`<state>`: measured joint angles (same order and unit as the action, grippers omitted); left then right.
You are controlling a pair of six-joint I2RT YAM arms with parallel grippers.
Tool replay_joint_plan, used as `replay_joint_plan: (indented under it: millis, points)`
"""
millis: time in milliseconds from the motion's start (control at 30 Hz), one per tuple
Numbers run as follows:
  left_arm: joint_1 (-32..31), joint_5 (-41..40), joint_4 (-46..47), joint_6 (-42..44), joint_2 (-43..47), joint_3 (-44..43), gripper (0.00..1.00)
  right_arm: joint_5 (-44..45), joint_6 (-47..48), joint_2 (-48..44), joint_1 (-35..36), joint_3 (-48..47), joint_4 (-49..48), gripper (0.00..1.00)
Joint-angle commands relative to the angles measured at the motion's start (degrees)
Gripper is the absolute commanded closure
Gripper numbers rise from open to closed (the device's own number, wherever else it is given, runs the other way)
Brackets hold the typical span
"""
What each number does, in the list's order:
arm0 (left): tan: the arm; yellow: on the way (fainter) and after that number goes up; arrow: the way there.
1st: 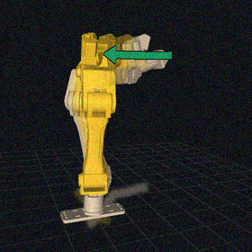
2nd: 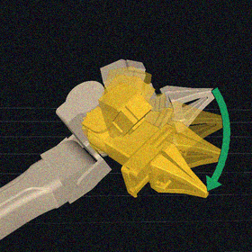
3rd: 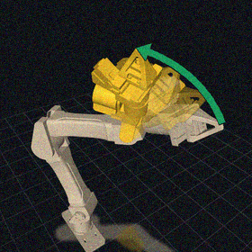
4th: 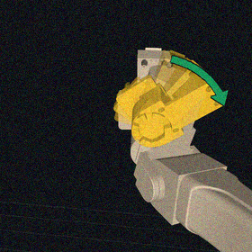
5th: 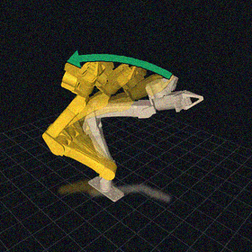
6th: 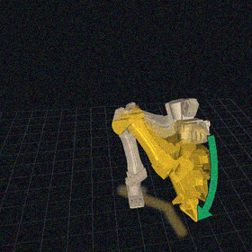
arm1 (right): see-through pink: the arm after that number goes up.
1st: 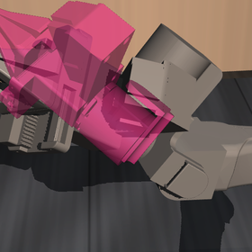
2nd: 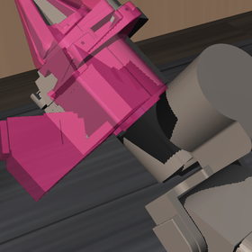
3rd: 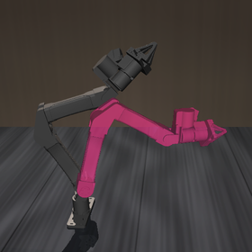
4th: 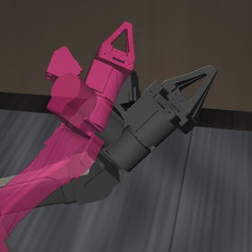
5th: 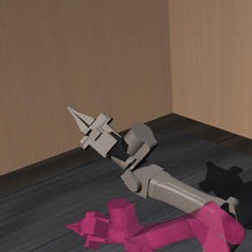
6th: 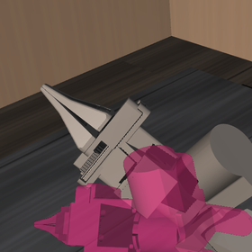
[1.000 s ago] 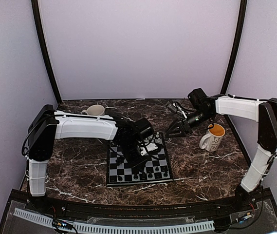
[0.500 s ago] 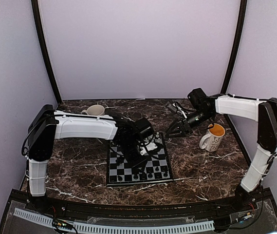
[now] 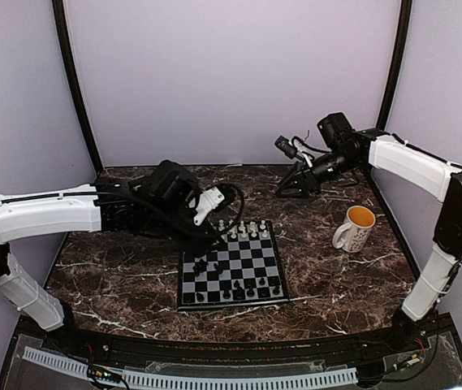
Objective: Set up the chess pieces on the board
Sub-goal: Place the pawn on d7, then pick up the bishop from the chessboard.
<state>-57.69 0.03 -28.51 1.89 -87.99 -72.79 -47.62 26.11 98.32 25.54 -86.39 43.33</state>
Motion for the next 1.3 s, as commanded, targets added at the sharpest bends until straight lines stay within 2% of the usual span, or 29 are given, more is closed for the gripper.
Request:
replay_joint_plan:
  millis: [0,33,67,100,133,167,233,333,400,433,500,533,633,700,767,867,1000,1267]
  points:
    - [2.3,-7.3,18.6,-3.7,8.9,9.5,0.36,9.7,-1.8,-3.3,2.4,-6.5,0.7,0.50]
    - [2.4,-8.9,22.0,-4.9,10.9,11.6,0.10,12.1,-1.6,-3.3,3.2,-8.2,1.4,0.50]
    - [2.5,-11.3,25.3,-7.1,12.6,14.0,0.02,15.4,-2.0,-3.2,3.8,-9.7,1.6,0.49]
    - [2.8,-13.5,27.6,-9.9,13.9,16.1,0.01,17.1,-2.6,-3.3,4.2,-10.8,1.4,0.46]
    - [3.0,-15.7,28.9,-11.5,14.7,17.6,0.01,18.2,-3.5,-3.5,4.4,-11.5,0.5,0.27]
    - [3.2,-18.2,29.0,-12.7,15.1,18.5,0.01,18.2,-5.0,-3.7,4.4,-11.5,-0.9,0.03]
    - [3.4,-23.1,26.8,-13.8,15.0,18.7,0.01,15.0,-6.2,-4.4,4.3,-9.9,-3.6,0.00]
    - [3.4,-28.7,27.8,-13.7,16.3,21.7,0.01,9.4,-5.4,-4.8,4.8,-5.5,-7.9,0.00]
    - [3.6,-29.6,31.7,-14.2,18.7,26.2,0.01,9.6,-3.4,-2.3,7.0,-6.0,-5.4,0.00]
    - [4.1,-29.1,33.1,-15.3,19.9,28.4,0.01,10.8,-2.5,-0.6,8.5,-7.2,-3.0,0.03]
    - [5.5,-27.5,33.5,-18.5,21.8,30.9,0.01,15.9,-3.4,3.2,11.7,-10.2,0.2,0.16]
    - [5.7,-28.4,32.8,-20.4,22.7,31.6,0.01,17.4,-4.5,5.1,13.2,-11.1,1.2,0.23]
    - [6.2,-33.5,33.1,-27.2,25.6,34.8,0.01,21.1,-7.9,9.0,17.6,-10.3,0.6,0.35]
    - [7.5,-37.3,26.7,-34.4,26.1,34.1,0.01,24.2,-9.4,11.0,21.3,-8.9,-0.5,0.39]
    - [8.6,-38.1,18.6,-38.9,25.5,31.6,0.01,28.0,-10.8,12.9,24.5,-8.1,-1.7,0.40]
    - [9.2,-36.0,14.9,-36.9,25.3,29.3,0.01,31.0,-13.0,15.2,28.4,-8.0,-3.3,0.41]
    - [9.3,-30.9,17.2,-34.1,26.0,30.2,0.09,34.8,-14.2,19.0,31.1,-10.7,-3.1,0.40]
    - [9.4,-26.6,19.0,-33.6,23.6,30.4,0.14,41.5,-17.8,25.3,33.7,-16.2,-2.2,0.35]
